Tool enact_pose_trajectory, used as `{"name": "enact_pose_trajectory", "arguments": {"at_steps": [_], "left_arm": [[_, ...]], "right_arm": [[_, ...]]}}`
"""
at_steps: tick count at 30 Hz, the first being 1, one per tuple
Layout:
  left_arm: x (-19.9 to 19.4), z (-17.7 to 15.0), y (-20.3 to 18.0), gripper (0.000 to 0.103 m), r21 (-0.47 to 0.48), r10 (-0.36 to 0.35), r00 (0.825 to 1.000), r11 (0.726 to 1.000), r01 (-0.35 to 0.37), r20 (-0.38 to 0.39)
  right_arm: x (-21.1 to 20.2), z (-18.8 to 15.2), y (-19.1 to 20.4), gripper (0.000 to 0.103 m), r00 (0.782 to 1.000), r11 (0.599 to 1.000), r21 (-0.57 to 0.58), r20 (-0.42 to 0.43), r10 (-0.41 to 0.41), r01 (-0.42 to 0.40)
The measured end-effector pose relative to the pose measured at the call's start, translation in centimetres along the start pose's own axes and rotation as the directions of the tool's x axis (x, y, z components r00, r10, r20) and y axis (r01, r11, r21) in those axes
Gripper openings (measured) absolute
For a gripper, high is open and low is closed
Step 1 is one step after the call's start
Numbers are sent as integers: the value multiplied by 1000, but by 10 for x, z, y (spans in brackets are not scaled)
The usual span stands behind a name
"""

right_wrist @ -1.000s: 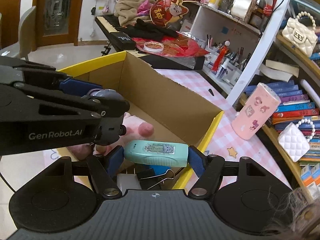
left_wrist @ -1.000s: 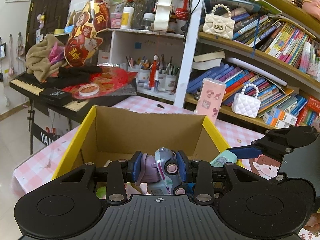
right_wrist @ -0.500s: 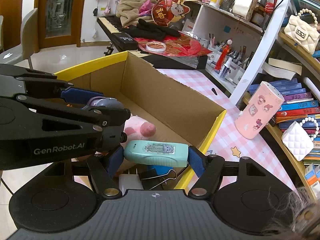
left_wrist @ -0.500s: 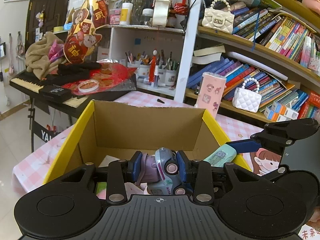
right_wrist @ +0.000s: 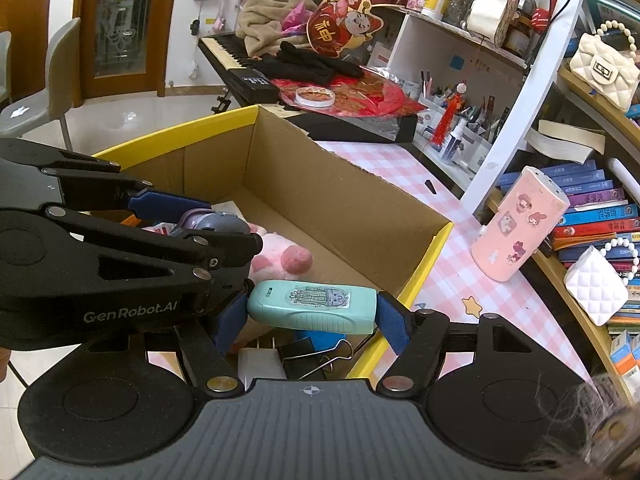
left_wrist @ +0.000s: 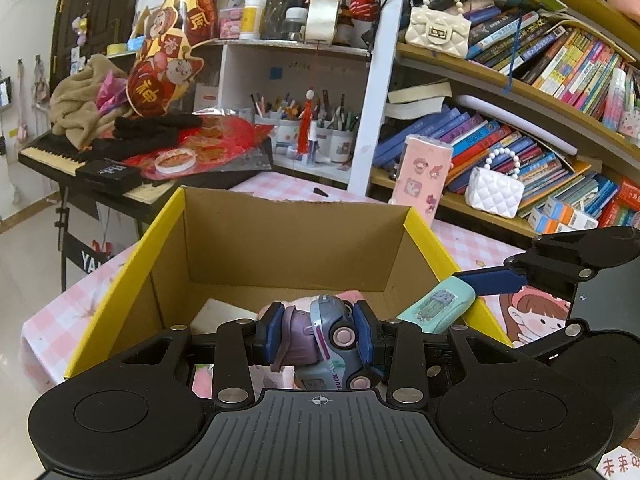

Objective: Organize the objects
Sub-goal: 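Lower the toy car and green case into the yellow box with both tools, then open both tools to drop the toy car and green case into the box, then withdraw both open tools from the box back over the mat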

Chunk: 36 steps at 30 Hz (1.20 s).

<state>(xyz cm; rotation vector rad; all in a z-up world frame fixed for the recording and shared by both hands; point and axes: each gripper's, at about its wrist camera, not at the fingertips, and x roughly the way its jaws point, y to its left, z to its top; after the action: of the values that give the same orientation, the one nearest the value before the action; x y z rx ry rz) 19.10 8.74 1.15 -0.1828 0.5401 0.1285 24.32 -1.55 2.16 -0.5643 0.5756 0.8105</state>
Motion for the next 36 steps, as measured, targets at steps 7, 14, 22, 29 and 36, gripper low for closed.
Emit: {"name": "enact_pose_trajectory", "arguments": {"at_steps": [7, 14, 22, 29, 36], "left_arm": [[1, 0, 0, 36, 4, 10, 1000, 1000, -10, -6], [-2, 1, -1, 43, 13, -8, 1000, 1000, 8, 13], [-24, 13, -8, 58, 9, -38, 996, 999, 37, 87], [-56, 20, -28, 66, 42, -91, 986, 995, 86, 140], [-85, 3, -48, 75, 74, -128, 985, 990, 119, 119]], "right_arm": [[0, 0, 0, 68, 1000, 1000, 2, 2, 4, -4], [-2, -1, 2, 68, 1000, 1000, -5, 5, -2, 2], [-24, -7, 0, 68, 998, 999, 37, 57, -25, 23], [-74, -35, -13, 68, 989, 967, 246, 117, -93, 62], [-125, -89, -19, 69, 966, 854, 485, 66, -251, 189]]}}
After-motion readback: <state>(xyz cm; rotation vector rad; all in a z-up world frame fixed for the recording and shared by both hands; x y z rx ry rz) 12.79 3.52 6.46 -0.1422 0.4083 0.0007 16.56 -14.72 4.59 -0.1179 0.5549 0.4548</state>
